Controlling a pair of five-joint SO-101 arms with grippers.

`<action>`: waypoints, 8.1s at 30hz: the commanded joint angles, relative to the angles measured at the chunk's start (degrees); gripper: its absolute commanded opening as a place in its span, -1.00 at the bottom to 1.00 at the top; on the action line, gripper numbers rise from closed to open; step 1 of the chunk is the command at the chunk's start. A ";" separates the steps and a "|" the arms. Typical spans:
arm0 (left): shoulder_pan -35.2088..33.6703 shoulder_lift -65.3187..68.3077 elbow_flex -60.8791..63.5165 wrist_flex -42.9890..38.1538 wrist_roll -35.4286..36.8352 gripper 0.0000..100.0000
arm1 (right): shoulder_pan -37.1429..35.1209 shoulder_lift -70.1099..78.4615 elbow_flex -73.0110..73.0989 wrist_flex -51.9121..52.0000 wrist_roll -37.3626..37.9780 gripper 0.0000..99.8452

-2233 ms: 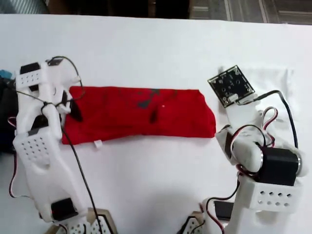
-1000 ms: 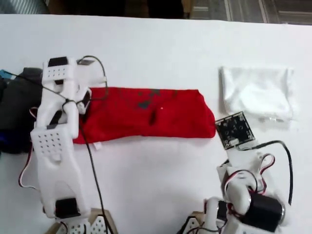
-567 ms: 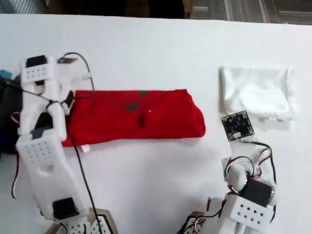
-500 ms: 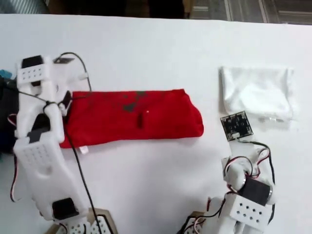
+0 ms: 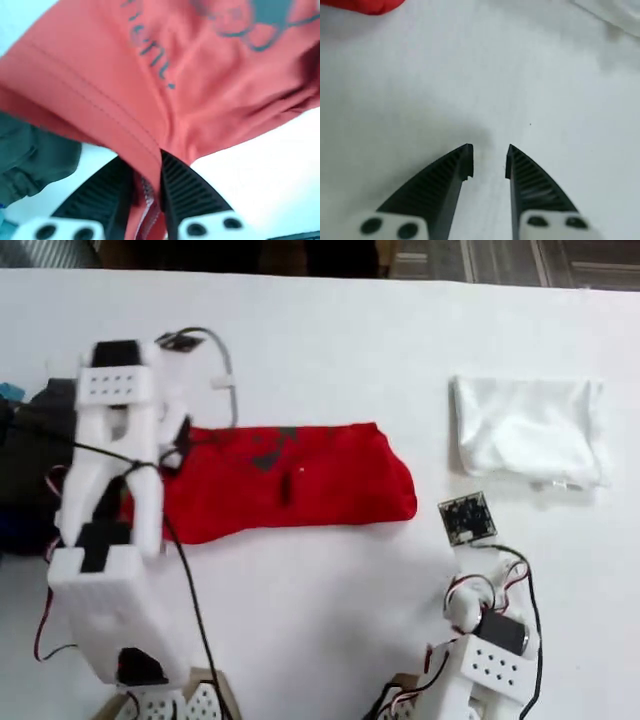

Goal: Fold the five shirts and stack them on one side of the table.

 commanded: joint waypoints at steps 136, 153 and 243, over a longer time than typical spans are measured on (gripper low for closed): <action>-7.47 -32.35 33.01 -29.19 6.15 -0.95 | -0.48 -0.31 -8.18 -0.92 -10.37 -0.77; -18.73 -40.00 66.24 -55.21 2.90 -0.95 | -32.75 43.38 -55.82 15.60 -18.64 -0.77; -17.41 -39.82 75.91 -70.86 8.70 -0.95 | -38.11 108.35 -125.45 51.38 -18.99 -0.77</action>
